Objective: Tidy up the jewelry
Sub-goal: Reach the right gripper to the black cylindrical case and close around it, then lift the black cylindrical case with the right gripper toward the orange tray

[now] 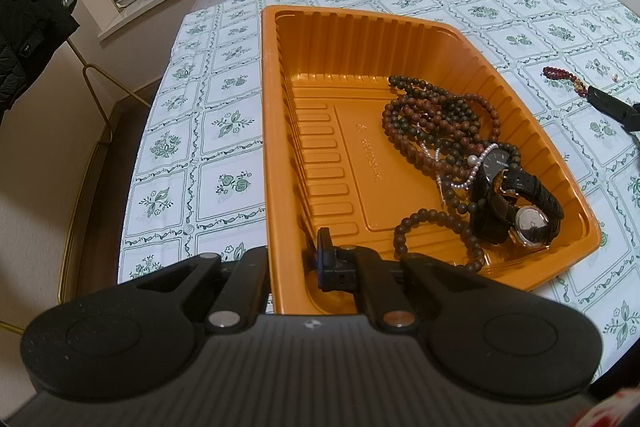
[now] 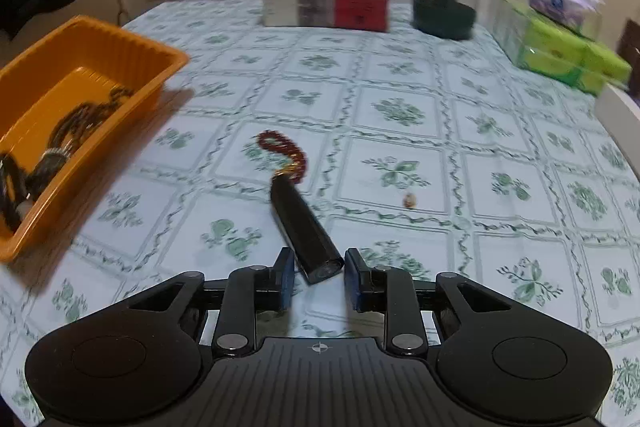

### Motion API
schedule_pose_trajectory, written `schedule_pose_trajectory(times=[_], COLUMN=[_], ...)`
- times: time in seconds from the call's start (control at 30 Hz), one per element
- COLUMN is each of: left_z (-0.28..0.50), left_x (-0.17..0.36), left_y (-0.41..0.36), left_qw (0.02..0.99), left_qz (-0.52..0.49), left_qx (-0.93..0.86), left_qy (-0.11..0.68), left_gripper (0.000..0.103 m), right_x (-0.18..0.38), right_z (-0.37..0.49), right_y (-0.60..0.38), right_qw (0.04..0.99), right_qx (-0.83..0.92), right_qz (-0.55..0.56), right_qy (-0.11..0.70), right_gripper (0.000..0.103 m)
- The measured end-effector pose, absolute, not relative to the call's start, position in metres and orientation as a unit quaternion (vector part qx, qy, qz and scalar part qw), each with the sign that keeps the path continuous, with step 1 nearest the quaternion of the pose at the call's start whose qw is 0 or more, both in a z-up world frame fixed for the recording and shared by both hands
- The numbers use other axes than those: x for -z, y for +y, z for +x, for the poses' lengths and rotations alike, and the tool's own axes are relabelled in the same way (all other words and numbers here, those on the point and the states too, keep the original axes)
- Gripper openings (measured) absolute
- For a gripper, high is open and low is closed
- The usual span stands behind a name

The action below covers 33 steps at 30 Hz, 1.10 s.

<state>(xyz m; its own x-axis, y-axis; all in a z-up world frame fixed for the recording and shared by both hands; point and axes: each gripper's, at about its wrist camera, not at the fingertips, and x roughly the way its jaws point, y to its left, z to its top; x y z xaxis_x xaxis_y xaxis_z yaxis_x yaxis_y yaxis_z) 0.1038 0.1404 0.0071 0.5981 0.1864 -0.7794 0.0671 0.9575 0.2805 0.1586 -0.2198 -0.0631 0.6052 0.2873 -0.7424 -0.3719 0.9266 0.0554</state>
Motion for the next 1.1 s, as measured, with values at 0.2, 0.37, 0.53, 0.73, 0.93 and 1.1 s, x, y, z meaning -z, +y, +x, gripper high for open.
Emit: schedule_pose_trajectory(times=[0.2, 0.37, 0.53, 0.73, 0.93, 1.1], left_z=[0.104, 0.104, 0.104, 0.104, 0.105, 0.104], left_x=[-0.007, -0.008, -0.007, -0.007, -0.007, -0.007], left_y=[0.14, 0.14, 0.14, 0.14, 0.14, 0.14], left_qw=[0.883, 0.883, 0.883, 0.883, 0.883, 0.883], left_qz=[0.142, 0.142, 0.142, 0.142, 0.142, 0.142], left_qx=[-0.034, -0.034, -0.034, -0.034, -0.033, -0.034], left_qy=[0.446, 0.447, 0.447, 0.447, 0.447, 0.447], left_gripper=[0.005, 0.005, 0.005, 0.005, 0.005, 0.005], right_x=[0.062, 0.059, 0.064, 0.07, 0.065, 0.055], right_z=[0.159, 0.166, 0.178, 0.179, 0.17, 0.161], right_y=[-0.216, -0.218, -0.214, -0.209, -0.207, -0.21], right_qw=[0.897, 0.899, 0.89, 0.882, 0.881, 0.889], right_qx=[-0.197, -0.209, -0.232, -0.242, -0.243, -0.239], right_qz=[-0.072, -0.075, -0.092, -0.112, -0.098, -0.061], right_qy=[0.39, 0.377, 0.382, 0.388, 0.394, 0.387], right_gripper=[0.037, 0.042, 0.042, 0.023, 0.022, 0.022])
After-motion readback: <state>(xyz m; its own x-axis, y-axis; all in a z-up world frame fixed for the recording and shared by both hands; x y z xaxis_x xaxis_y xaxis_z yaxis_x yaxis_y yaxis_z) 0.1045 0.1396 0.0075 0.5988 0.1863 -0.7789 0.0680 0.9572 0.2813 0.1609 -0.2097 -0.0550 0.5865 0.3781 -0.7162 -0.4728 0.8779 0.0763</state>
